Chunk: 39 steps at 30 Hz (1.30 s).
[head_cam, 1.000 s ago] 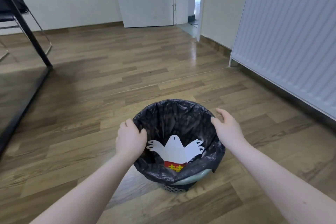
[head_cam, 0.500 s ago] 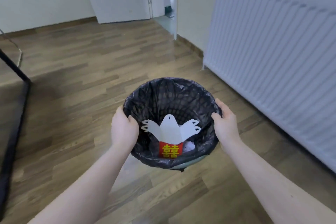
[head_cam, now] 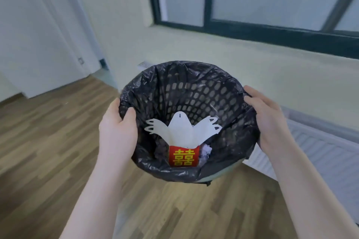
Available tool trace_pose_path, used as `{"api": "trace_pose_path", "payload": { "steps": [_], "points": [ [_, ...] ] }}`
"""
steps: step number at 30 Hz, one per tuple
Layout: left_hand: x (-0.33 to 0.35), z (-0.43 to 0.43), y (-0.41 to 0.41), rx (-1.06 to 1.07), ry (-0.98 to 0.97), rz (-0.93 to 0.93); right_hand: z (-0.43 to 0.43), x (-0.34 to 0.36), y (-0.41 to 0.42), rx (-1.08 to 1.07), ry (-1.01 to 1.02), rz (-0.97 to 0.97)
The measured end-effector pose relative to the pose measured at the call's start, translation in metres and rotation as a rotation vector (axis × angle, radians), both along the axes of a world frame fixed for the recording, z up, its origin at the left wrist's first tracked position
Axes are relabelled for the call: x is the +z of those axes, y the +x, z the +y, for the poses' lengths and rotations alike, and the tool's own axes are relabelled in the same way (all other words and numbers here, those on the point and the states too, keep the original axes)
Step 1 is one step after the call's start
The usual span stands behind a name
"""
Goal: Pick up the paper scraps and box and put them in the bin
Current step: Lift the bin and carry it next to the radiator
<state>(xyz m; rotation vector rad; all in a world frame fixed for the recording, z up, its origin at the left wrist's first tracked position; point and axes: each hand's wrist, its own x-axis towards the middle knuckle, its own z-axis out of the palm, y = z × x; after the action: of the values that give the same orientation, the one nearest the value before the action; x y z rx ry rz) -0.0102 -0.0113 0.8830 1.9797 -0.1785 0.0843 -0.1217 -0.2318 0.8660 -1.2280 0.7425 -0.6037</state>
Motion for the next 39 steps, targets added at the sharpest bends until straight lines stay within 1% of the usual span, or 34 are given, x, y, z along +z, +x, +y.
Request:
{"api": "trace_pose_path", "payload": {
  "steps": [3,9,15,18,20,24,27,29,34,37,39],
  "points": [
    [0.027,-0.06,-0.033,-0.119,-0.01,-0.025,-0.043,0.027,-0.059,-0.124,-0.036,-0.012],
    [0.037,-0.192,-0.109,-0.345,-0.013,-0.072,-0.13,0.041,-0.175,-0.359,-0.094,0.023],
    [0.009,-0.342,-0.212,-0.694,0.034,-0.087,-0.211,0.024,-0.322,-0.703,-0.077,0.04],
    [-0.014,-0.41,-0.263,-0.865,0.052,-0.068,-0.245,0.003,-0.384,-0.844,-0.035,0.065],
    [-0.03,-0.445,-0.289,-0.957,0.059,-0.019,-0.262,-0.015,-0.415,-0.917,-0.009,0.062],
    [-0.086,-0.522,-0.337,-1.118,0.171,0.113,-0.3,-0.071,-0.465,-1.108,0.025,0.11],
    [-0.137,-0.573,-0.371,-1.257,0.29,0.229,-0.334,-0.13,-0.498,-1.209,0.093,0.203],
    [-0.169,-0.599,-0.386,-1.322,0.332,0.264,-0.353,-0.167,-0.513,-1.222,0.171,0.27],
    [-0.276,-0.659,-0.427,-1.458,0.508,0.306,-0.398,-0.274,-0.553,-1.251,0.357,0.458],
    [-0.343,-0.676,-0.446,-1.489,0.591,0.347,-0.416,-0.335,-0.572,-1.235,0.436,0.528],
    [-0.391,-0.686,-0.456,-1.476,0.639,0.406,-0.426,-0.383,-0.584,-1.207,0.478,0.562]
  ]
}}
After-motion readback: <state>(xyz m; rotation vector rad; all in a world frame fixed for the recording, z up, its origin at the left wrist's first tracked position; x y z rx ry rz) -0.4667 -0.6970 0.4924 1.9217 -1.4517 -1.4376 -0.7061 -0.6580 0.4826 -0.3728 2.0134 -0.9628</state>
